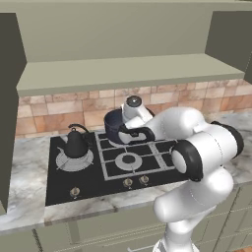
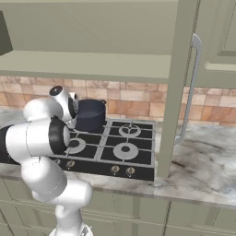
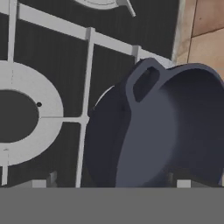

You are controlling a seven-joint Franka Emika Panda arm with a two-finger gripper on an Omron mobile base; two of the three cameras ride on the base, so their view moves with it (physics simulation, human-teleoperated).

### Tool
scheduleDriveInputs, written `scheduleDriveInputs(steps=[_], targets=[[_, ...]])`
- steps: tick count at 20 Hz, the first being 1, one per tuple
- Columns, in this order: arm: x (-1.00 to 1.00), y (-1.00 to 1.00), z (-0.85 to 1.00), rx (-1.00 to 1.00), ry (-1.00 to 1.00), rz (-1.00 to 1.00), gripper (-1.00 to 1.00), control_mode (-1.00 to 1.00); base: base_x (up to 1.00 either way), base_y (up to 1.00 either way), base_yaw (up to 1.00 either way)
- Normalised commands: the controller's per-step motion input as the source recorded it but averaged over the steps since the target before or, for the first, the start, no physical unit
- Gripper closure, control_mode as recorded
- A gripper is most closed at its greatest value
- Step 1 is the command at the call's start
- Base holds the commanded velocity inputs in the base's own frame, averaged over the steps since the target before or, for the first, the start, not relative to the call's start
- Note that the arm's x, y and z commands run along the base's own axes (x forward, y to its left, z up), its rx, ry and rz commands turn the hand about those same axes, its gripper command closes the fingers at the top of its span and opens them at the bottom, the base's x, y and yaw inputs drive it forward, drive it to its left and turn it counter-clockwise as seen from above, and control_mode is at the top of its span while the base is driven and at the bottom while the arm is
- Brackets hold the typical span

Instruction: Pick the kettle from the cabinet and place it on a stove burner. Then pick the pot from the counter and place it on another stove burner. Finally, turn both burners on.

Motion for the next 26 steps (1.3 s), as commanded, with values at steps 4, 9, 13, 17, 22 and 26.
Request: scheduleDriveInputs(steps=[4, 9, 13, 17, 22, 26], targets=[[-0.32, 0.00, 0.35, 0.00, -0.04, 0.00, -1.00, -1.00, 0.00, 0.00, 0.00], [-0.37, 0.00, 0.29, 0.00, 0.00, 0.00, -1.00, -1.00, 0.00, 0.00, 0.00], [-0.41, 0.00, 0.17, 0.00, 0.00, 0.00, -1.00, -1.00, 0.00, 0.00, 0.00], [-0.44, 0.00, 0.06, 0.00, 0.00, 0.00, -1.00, -1.00, 0.00, 0.00, 0.00], [-0.43, 0.00, 0.23, 0.00, 0.00, 0.00, -1.00, -1.00, 0.00, 0.00, 0.00], [-0.35, 0.00, 0.39, 0.00, 0.00, 0.01, -1.00, -1.00, 0.00, 0.00, 0.00]])
